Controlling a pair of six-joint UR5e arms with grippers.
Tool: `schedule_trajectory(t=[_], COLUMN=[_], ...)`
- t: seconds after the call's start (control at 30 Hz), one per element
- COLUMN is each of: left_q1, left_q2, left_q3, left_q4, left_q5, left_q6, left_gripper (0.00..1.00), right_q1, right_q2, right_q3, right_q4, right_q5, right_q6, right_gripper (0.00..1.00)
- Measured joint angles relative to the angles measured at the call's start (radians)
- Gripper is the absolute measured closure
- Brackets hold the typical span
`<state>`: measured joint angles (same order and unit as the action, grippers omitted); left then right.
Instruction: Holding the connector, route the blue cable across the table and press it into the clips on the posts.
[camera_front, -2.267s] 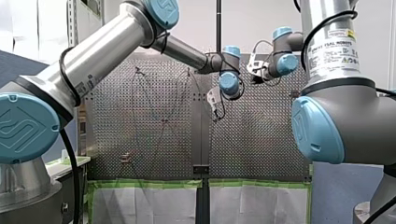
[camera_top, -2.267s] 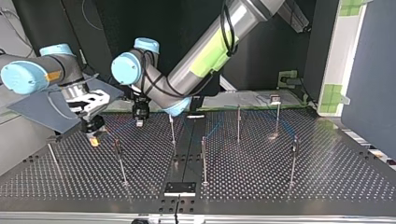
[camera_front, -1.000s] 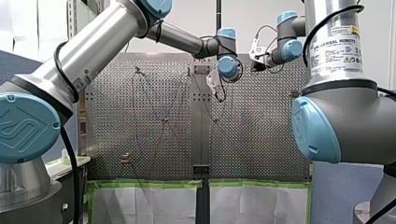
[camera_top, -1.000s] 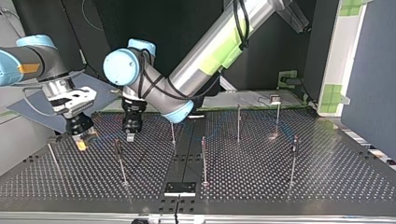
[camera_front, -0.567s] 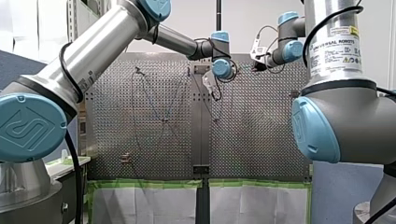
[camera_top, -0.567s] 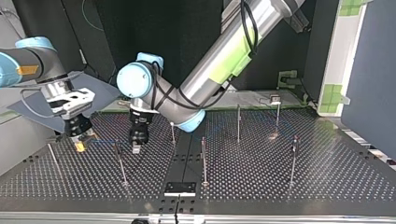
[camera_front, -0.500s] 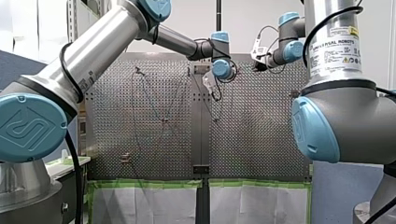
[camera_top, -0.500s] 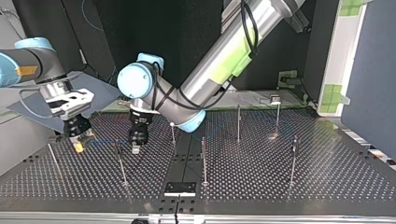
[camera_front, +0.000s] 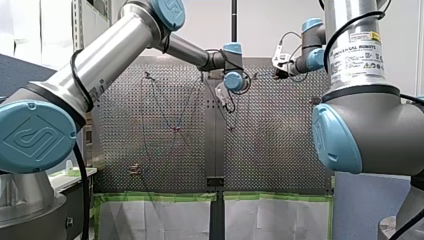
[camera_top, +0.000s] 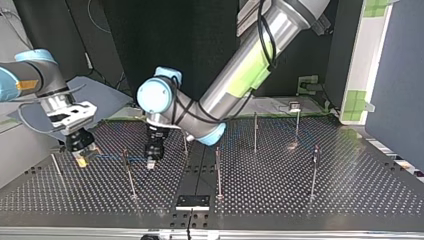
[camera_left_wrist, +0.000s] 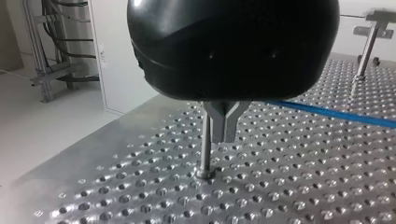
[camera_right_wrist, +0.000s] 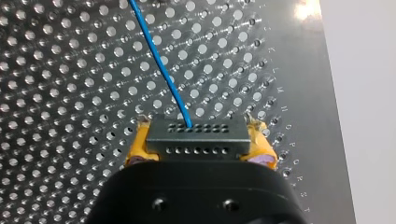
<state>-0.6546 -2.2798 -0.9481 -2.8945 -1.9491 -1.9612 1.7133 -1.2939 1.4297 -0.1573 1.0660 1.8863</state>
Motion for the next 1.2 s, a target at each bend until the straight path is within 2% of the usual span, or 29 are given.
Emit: schedule_trajectory(t=[0.13, 0.17, 0.2, 0.23, 0.27, 0.3, 0.37, 0.4, 0.43, 0.47, 0.5, 0.53, 1.03, 1.2], left_q1=[0.008, 0.008, 0.008, 0.007, 0.006, 0.004, 0.000, -0.003, -0.006, -0.009, -0.013, -0.015, -0.028, -0.036], left_q2=[0.000, 0.000, 0.000, 0.000, 0.000, 0.000, 0.000, 0.000, 0.000, 0.000, 0.000, 0.000, 0.002, 0.020], left_q3=[0.000, 0.000, 0.000, 0.000, 0.000, 0.000, 0.000, 0.000, 0.000, 0.000, -0.001, -0.001, -0.001, -0.007], left_q4=[-0.001, -0.004, -0.009, -0.013, -0.018, -0.025, -0.037, -0.046, -0.054, -0.061, -0.071, -0.078, -0.216, -0.259], left_q5=[0.004, 0.006, 0.010, 0.014, 0.016, 0.018, 0.020, 0.021, 0.021, 0.021, 0.021, 0.020, 0.015, 0.005], left_q6=[0.001, 0.001, 0.002, 0.002, 0.002, 0.002, 0.002, 0.002, 0.003, 0.003, 0.003, 0.004, -0.002, -0.002], left_gripper=[1.00, 0.92, 0.92, 0.82, 0.65, 0.65, 0.44, 0.44, 0.23, 0.13, 0.13, 0.00, 0.00, 0.00], right_q1=[-0.006, -0.007, -0.008, -0.009, -0.011, -0.011, -0.012, -0.012, -0.012, -0.012, -0.011, -0.011, -0.011, -0.010], right_q2=[0.006, 0.007, 0.007, 0.008, 0.008, 0.008, 0.009, 0.009, 0.009, 0.009, 0.009, 0.009, 0.009, 0.009], right_q3=[-0.004, -0.005, -0.005, -0.005, -0.005, -0.005, -0.005, -0.005, -0.005, -0.005, -0.005, -0.005, -0.005, -0.005], right_q4=[-0.003, -0.004, -0.005, -0.005, -0.005, -0.005, -0.005, -0.005, -0.005, -0.005, -0.005, -0.005, -0.005, -0.006], right_q5=[-0.012, -0.014, -0.015, -0.015, -0.016, -0.016, -0.016, -0.016, -0.016, -0.017, -0.017, -0.017, -0.017, -0.017], right_q6=[0.001, 0.001, 0.001, 0.001, 0.000, 0.000, -0.001, -0.002, -0.002, -0.003, -0.003, -0.003, -0.005, -0.004], right_gripper=[1.00, 1.00, 1.00, 1.00, 1.00, 1.00, 1.00, 1.00, 1.00, 1.00, 1.00, 1.00, 1.00, 1.00])
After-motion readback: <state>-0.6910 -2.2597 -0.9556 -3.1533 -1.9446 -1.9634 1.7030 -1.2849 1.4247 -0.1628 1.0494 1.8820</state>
